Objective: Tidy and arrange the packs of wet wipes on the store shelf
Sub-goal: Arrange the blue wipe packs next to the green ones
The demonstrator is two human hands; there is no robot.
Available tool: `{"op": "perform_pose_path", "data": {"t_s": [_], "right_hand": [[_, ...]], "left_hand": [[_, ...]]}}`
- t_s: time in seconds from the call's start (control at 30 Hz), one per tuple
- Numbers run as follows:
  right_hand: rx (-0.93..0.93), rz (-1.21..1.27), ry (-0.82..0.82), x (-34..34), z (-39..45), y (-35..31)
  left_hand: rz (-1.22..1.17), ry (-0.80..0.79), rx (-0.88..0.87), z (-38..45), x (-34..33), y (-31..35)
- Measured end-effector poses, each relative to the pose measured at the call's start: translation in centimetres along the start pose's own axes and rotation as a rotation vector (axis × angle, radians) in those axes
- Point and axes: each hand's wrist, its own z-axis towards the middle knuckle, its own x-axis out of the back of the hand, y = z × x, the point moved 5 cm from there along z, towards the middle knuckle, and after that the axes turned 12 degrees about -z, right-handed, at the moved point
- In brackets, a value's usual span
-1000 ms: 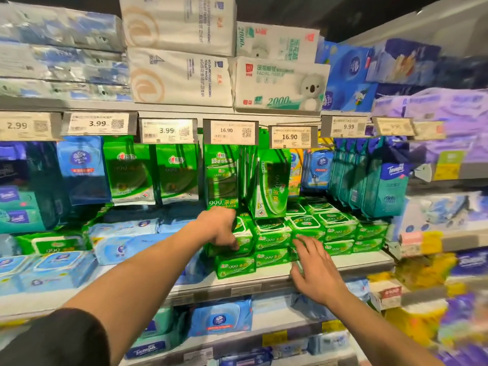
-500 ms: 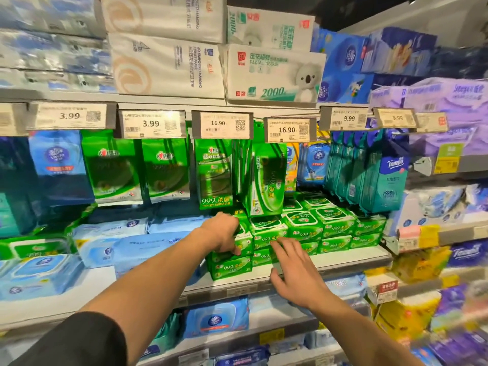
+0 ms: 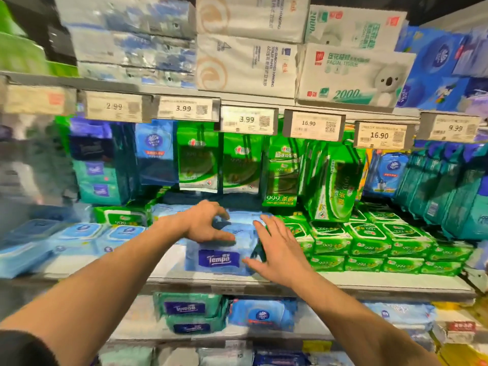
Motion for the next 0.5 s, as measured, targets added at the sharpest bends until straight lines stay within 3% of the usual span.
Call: {"op": "perform_pose_path", "data": {"t_s": [0.17, 0.37, 0.5], "right_hand": [[0.170, -0.058, -0.078, -0.3, 4.6, -7.5], [0.102, -0.128, -0.333, -3.5, 8.3, -11.6], [0.051, -0.183, -0.324, -4.4, 8.0, -12.0]], "left_hand": [[-0.063, 0.167, 0.119, -6.3, 3.8, -8.0], [-0.033, 0.169, 0.215, -13.4, 3.9, -16.8], [0.013, 0.154, 0.153, -14.5, 3.3, -19.1]]}}
